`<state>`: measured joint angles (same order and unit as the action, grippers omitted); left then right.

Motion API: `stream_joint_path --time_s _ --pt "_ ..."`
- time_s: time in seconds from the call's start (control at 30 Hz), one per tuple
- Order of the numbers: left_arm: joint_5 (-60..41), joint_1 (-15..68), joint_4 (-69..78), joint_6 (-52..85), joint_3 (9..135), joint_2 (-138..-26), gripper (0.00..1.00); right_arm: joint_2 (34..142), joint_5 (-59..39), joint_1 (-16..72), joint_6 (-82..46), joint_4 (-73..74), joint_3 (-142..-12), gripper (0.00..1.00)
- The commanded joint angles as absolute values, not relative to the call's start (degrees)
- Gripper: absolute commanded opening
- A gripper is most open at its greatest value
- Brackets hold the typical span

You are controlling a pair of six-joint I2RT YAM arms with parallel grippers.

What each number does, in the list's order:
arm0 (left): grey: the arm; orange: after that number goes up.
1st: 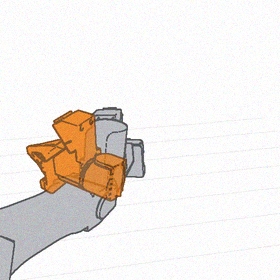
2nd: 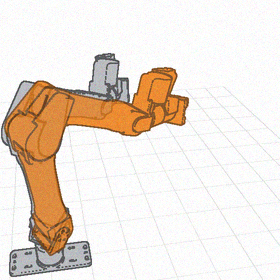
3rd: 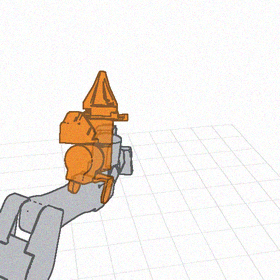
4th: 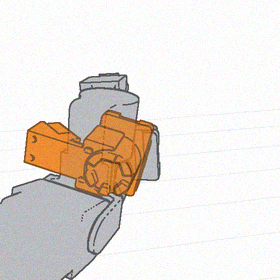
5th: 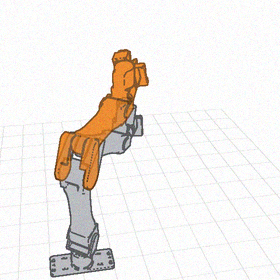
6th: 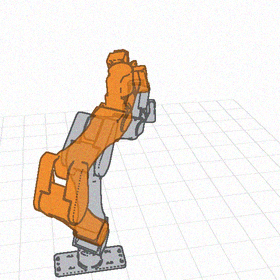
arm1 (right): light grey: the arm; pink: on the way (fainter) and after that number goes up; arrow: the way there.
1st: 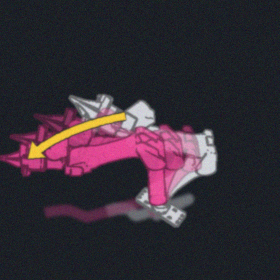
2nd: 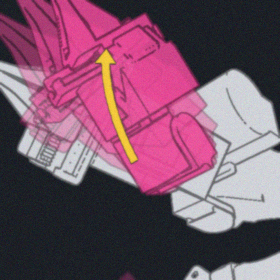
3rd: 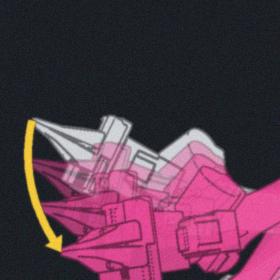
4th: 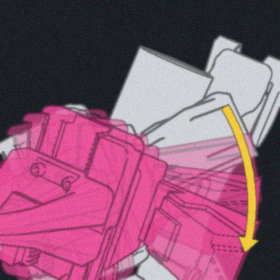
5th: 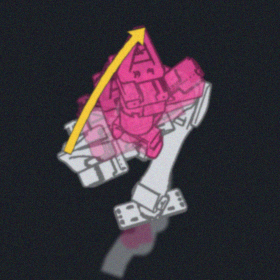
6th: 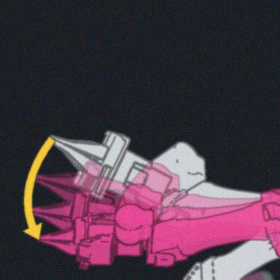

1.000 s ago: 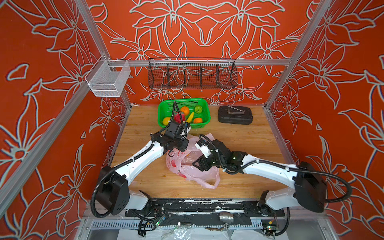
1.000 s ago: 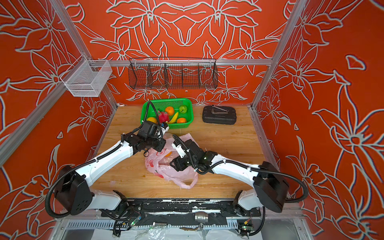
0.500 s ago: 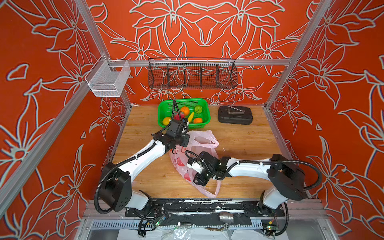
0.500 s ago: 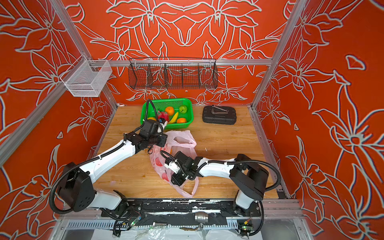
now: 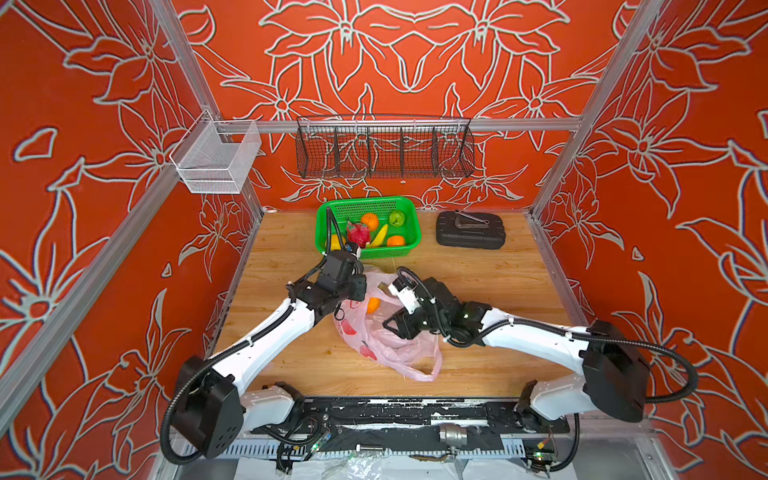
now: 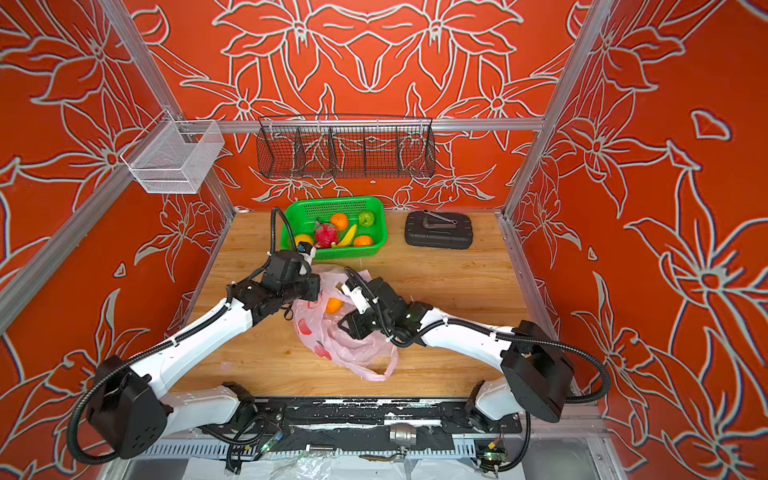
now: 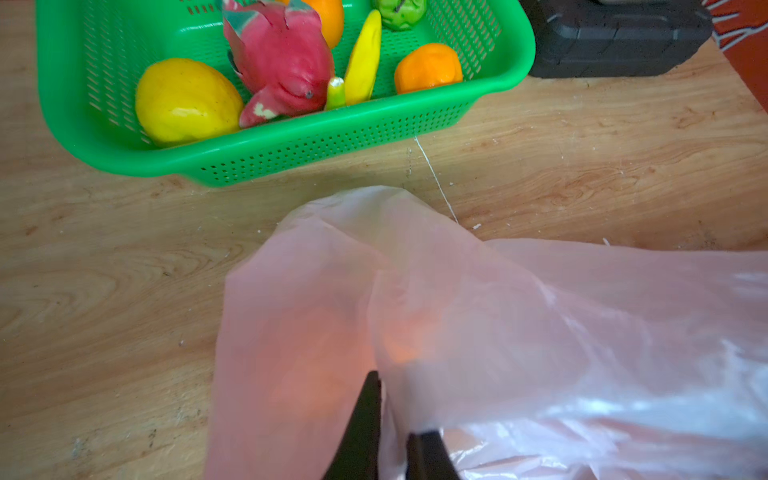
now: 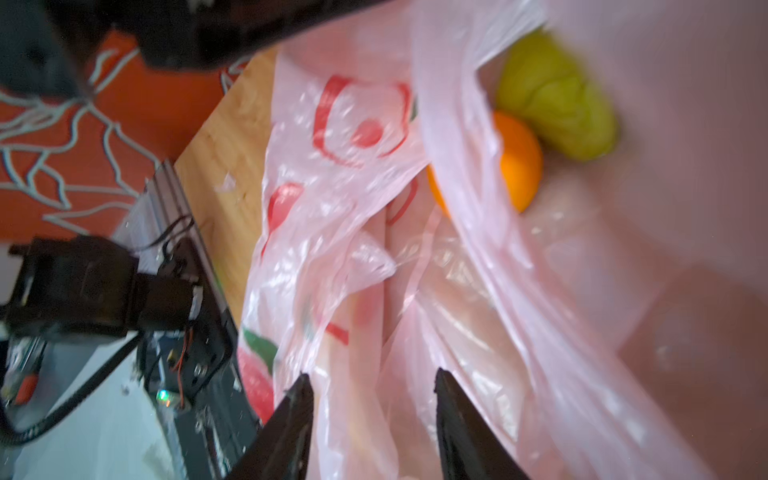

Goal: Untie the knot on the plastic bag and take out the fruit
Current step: 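Hold the bag mouth open with left gripper while right gripper reaches inside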

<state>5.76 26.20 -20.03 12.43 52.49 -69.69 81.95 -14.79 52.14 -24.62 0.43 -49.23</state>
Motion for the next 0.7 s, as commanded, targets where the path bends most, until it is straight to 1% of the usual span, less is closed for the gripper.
stream_joint_path --time_s 0.0,0.23,0.4,0.57,0.6,0.67 --pt "9.0 25.7 -20.7 14.8 50.5 -66.9 0.17 84.8 -7.8 51.9 -27.2 4.5 -49.3 0.50" --pt "9.8 23.5 -20.3 17.9 48.2 -66.2 0.17 95.4 -11.5 51.9 -34.6 11.3 -54.6 0.50" --pt "8.7 22.1 -19.8 19.3 46.4 -66.9 0.17 102.6 -6.7 51.9 -36.7 13.1 -58.8 0.53" --pt "7.9 21.2 -19.1 20.2 44.1 -66.4 0.18 108.4 -5.1 51.8 -37.0 13.9 -63.1 0.61" --pt "7.7 21.0 -18.8 20.5 43.6 -66.3 0.18 109.2 -4.9 51.8 -37.5 14.0 -63.9 0.64" --pt "7.0 20.7 -18.1 21.1 42.4 -66.2 0.19 110.8 -3.7 51.8 -39.3 15.4 -64.8 0.74"
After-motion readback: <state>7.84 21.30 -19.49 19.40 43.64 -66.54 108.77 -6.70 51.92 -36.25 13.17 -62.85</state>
